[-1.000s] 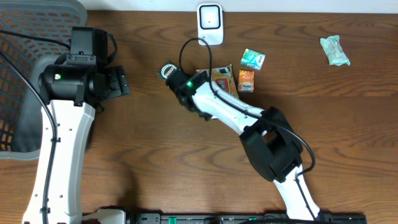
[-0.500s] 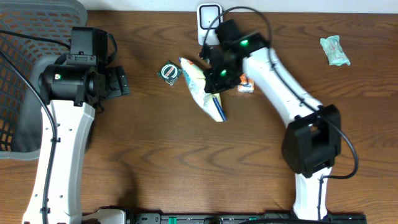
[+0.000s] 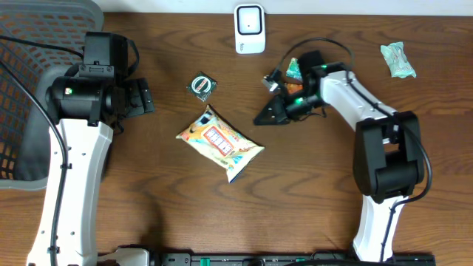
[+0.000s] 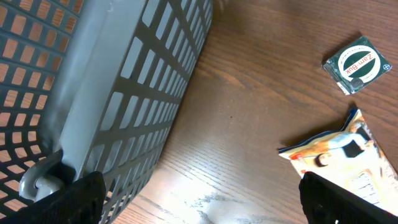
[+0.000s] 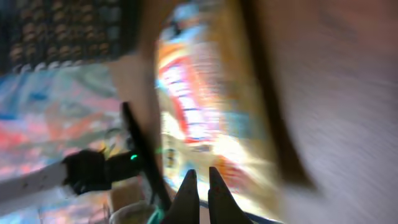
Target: Scan the item barcode
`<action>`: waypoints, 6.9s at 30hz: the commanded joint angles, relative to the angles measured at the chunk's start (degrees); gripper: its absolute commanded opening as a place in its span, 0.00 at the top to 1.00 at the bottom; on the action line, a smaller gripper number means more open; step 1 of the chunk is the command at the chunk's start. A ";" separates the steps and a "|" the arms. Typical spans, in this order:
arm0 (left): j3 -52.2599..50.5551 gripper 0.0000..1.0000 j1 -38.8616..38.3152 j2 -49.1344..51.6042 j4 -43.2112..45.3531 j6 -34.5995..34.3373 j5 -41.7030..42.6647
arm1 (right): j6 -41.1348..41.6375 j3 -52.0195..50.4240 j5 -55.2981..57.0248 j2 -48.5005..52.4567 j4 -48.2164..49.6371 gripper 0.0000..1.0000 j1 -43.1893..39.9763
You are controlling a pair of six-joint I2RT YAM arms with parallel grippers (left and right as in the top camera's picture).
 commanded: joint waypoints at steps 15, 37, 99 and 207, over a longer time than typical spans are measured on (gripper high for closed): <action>0.52 0.02 0.31 -0.42 -0.20 -0.33 -0.96 | 2.93 1.57 34.16 -11.10 2.49 0.52 14.25; 0.52 0.02 0.31 -0.42 -0.20 -0.33 -0.96 | 2.91 1.03 76.24 -2.45 13.22 0.01 43.19; 0.52 0.02 0.31 -0.42 -0.20 -0.35 -0.96 | 7.50 -3.87 4.44 -1.27 6.49 0.95 10.16; 0.52 0.02 0.31 -0.42 -0.20 -0.35 -0.96 | 13.64 3.21 60.13 -3.87 -17.94 0.99 18.47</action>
